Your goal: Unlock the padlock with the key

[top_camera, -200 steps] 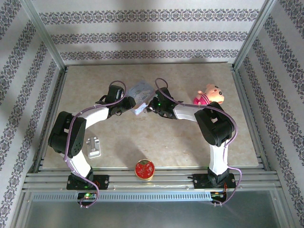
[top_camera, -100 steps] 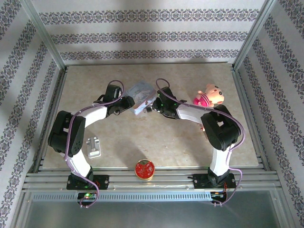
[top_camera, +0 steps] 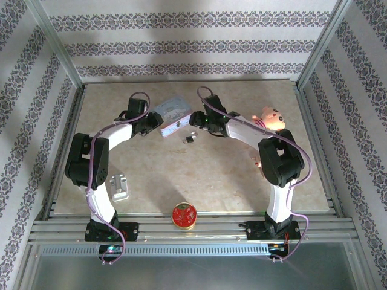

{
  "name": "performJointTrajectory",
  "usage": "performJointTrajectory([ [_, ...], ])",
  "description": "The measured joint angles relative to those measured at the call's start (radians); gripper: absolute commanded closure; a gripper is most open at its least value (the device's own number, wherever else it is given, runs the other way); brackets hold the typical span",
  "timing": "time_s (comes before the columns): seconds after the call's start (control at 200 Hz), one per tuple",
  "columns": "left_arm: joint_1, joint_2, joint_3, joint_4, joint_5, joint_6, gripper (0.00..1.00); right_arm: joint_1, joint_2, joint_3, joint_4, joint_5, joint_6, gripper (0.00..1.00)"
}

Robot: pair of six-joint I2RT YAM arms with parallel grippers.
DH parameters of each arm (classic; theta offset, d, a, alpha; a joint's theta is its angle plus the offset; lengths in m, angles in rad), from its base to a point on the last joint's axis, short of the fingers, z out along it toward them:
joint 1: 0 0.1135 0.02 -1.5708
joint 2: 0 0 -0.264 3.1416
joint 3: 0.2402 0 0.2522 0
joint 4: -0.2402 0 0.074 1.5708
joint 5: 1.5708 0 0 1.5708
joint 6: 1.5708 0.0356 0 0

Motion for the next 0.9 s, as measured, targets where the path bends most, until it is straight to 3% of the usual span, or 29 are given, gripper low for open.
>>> performJointTrajectory([
  [0.215, 0.005, 0.002, 0.007, -0.033, -0.016, 0.006, 0.38, -0.042, 0.128, 0.181, -0.035, -0.038, -0.095, 0.34],
  [0.46, 0.011, 0.002, 0.008, -0.041, -0.017, 0.004, 0.36, -0.063, 0.284, 0.373, -0.065, -0.072, -0.158, 0.41],
  [0.59, 0.011, 0.014, 0.034, -0.058, -0.022, 0.004, 0.39, -0.064, 0.344, 0.451, -0.080, -0.101, -0.168, 0.50],
  [0.82, 0.011, 0.076, 0.114, -0.058, -0.020, 0.005, 0.54, -0.054, 0.365, 0.465, -0.083, -0.136, -0.159, 0.70],
  [0.899, 0.014, 0.089, 0.135, -0.059, -0.024, 0.004, 0.58, -0.048, 0.354, 0.441, -0.058, -0.132, -0.153, 0.72],
])
